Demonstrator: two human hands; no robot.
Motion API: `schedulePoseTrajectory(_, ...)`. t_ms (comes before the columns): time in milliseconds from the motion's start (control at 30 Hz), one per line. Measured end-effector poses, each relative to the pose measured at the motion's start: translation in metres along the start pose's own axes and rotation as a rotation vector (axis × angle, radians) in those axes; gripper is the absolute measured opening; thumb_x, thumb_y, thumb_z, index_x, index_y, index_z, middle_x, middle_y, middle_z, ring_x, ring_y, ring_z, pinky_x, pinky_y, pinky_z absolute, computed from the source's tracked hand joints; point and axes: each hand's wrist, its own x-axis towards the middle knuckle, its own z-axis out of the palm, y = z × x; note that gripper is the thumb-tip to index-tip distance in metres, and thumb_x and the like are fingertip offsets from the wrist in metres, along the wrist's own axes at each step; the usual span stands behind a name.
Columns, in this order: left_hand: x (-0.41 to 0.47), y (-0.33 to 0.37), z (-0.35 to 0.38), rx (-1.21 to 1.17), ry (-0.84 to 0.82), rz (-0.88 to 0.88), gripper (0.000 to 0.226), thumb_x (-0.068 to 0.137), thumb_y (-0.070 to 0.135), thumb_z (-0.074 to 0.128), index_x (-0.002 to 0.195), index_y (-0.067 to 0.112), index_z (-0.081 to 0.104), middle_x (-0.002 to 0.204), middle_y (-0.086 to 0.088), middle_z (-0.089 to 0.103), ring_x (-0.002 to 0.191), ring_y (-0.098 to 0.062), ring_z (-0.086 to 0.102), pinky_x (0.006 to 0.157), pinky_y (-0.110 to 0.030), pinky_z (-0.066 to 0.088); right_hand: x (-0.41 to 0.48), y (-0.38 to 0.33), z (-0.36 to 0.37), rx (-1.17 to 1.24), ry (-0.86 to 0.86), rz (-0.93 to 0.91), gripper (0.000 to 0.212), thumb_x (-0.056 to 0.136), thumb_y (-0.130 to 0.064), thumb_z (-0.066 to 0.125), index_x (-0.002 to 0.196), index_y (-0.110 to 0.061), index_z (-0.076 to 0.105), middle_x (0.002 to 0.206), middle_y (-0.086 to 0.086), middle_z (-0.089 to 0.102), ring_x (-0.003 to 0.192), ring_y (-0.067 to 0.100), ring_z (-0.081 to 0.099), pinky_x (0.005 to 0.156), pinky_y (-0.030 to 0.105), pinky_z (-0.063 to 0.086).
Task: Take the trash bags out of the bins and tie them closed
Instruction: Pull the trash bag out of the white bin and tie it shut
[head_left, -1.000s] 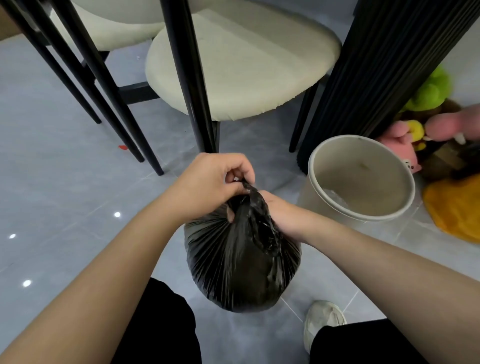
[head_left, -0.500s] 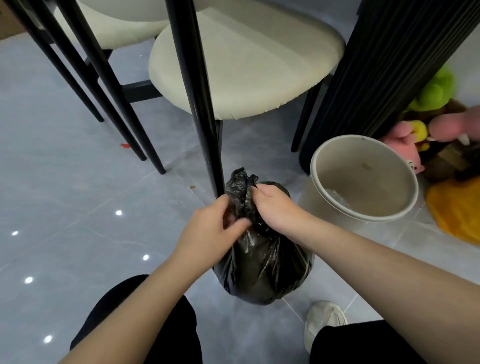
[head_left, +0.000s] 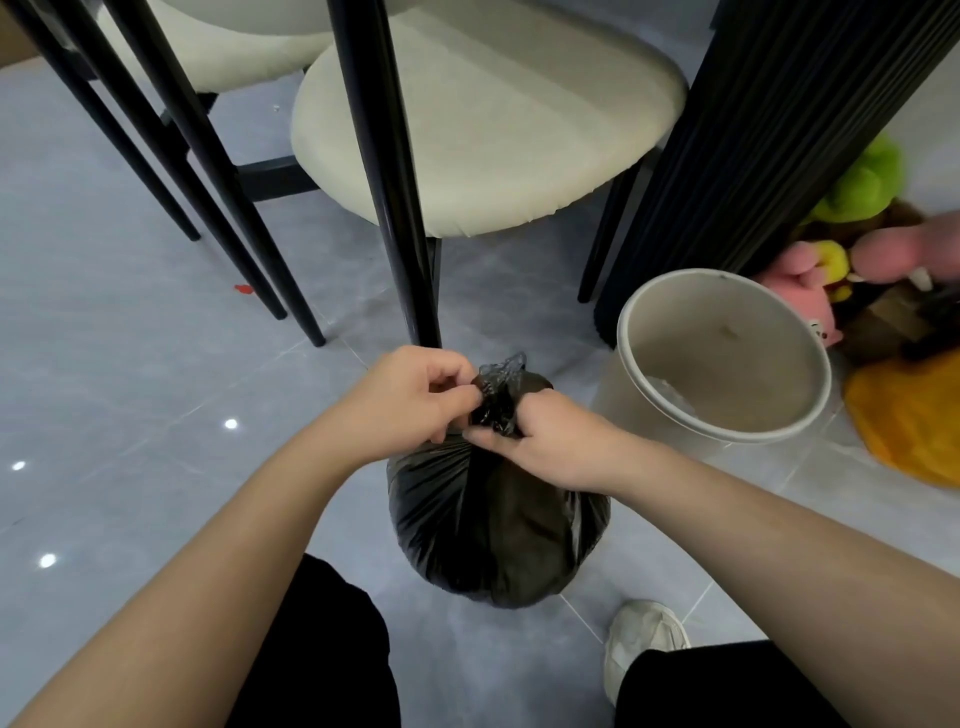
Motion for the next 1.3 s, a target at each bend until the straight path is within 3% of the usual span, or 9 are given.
schedulePoseTrajectory(133, 0.005, -0.013, -0.006, -0.111, 0.015, -0.023, 0.017, 0.093, 0.016, 0.054, 0.086, 0.005, 0.065, 0.066, -0.002, 0.063, 0.053, -0.010, 0.053, 0.047, -0.008, 0.038, -0.004, 0.007, -0.004, -0.164, -0.083, -0.037, 0.015, 0.087, -0.021, 0.046, 0.072, -0.024, 0.049, 0.078, 0.000, 0.059, 0.080, 0.027, 0.059, 0.071, 0.042, 0.052)
schedulePoseTrajectory(267, 0.008, -0.033, 0.001, -0.078, -0.093, -0.010, 0.015, 0.092, 0.008, 0.054, 0.092, 0.016, 0.066, 0.081, -0.001, 0.067, 0.066, -0.003, 0.056, 0.062, -0.010, 0.044, -0.014, 0.006, -0.006, -0.250, -0.185, -0.208, 0.027, 0.072, 0.001, 0.045, 0.085, -0.021, 0.053, 0.089, -0.004, 0.058, 0.088, 0.018, 0.056, 0.078, 0.042, 0.048)
schedulePoseTrajectory(533, 0.012, -0.040, 0.026, -0.094, -0.303, 0.162, 0.018, 0.091, 0.007, 0.057, 0.089, 0.023, 0.064, 0.082, -0.005, 0.062, 0.076, -0.006, 0.053, 0.071, -0.021, 0.044, -0.030, 0.007, -0.017, -0.520, 0.004, -0.500, 0.033, 0.077, -0.013, 0.039, 0.091, -0.035, 0.059, 0.082, -0.016, 0.052, 0.079, 0.008, 0.038, 0.071, 0.028, 0.027)
schedulePoseTrajectory(667, 0.011, -0.041, 0.020, -0.072, -0.433, 0.107, 0.021, 0.077, 0.013, 0.051, 0.074, 0.030, 0.063, 0.069, 0.015, 0.058, 0.066, -0.002, 0.050, 0.067, -0.015, 0.039, -0.034, 0.011, -0.025, -0.452, 0.023, -0.488, 0.030, 0.079, -0.010, 0.054, 0.094, -0.034, 0.063, 0.091, -0.017, 0.057, 0.088, 0.010, 0.042, 0.075, 0.031, 0.042)
schedulePoseTrajectory(800, 0.008, -0.042, 0.025, -0.109, -0.625, 0.059, 0.043, 0.084, 0.002, 0.041, 0.094, 0.037, 0.062, 0.077, -0.012, 0.050, 0.066, -0.015, 0.048, 0.062, -0.021, 0.045, -0.035, 0.009, -0.022, -0.361, 0.026, -0.514, 0.032, 0.077, -0.015, 0.040, 0.089, -0.028, 0.067, 0.089, -0.016, 0.059, 0.090, 0.011, 0.045, 0.071, 0.033, 0.047)
schedulePoseTrajectory(900, 0.004, -0.045, 0.032, 0.151, -0.695, 0.026, 0.032, 0.087, 0.001, 0.039, 0.095, 0.022, 0.061, 0.080, -0.008, 0.060, 0.068, -0.023, 0.060, 0.064, -0.031, 0.054, -0.033, 0.009, -0.021, -0.380, 0.034, -0.528, 0.039, 0.071, -0.008, 0.038, 0.087, -0.027, 0.068, 0.090, -0.015, 0.061, 0.093, 0.013, 0.050, 0.072, 0.034, 0.047)
schedulePoseTrajectory(1000, 0.001, -0.049, 0.030, 0.474, -0.560, 0.126, 0.005, 0.085, 0.013, 0.053, 0.081, 0.017, 0.052, 0.068, 0.004, 0.055, 0.066, -0.016, 0.052, 0.062, -0.027, 0.042, -0.031, 0.011, -0.022, -0.408, 0.056, -0.505, 0.045, 0.062, 0.006, 0.055, 0.088, -0.029, 0.065, 0.090, -0.018, 0.060, 0.096, 0.012, 0.048, 0.075, 0.037, 0.045)
schedulePoseTrajectory(1067, 0.001, -0.053, 0.020, 0.602, -0.352, 0.178, 0.016, 0.085, 0.029, 0.062, 0.080, 0.023, 0.048, 0.065, 0.012, 0.047, 0.067, -0.011, 0.047, 0.063, -0.028, 0.041, -0.031, 0.015, -0.024, -0.409, 0.073, -0.467, 0.049, 0.061, 0.009, 0.055, 0.089, -0.030, 0.064, 0.090, -0.018, 0.060, 0.097, 0.011, 0.045, 0.077, 0.036, 0.041)
schedulePoseTrajectory(1300, -0.011, -0.047, 0.006, 0.190, 0.077, 0.317, 0.016, 0.079, 0.022, 0.074, 0.074, 0.023, 0.059, 0.068, 0.009, 0.059, 0.066, -0.012, 0.058, 0.062, -0.023, 0.048, -0.025, 0.029, -0.022, 0.065, 0.071, -0.201, 0.028, 0.079, 0.011, 0.050, 0.086, -0.013, 0.063, 0.085, -0.002, 0.065, 0.088, 0.013, 0.059, 0.080, 0.040, 0.048)
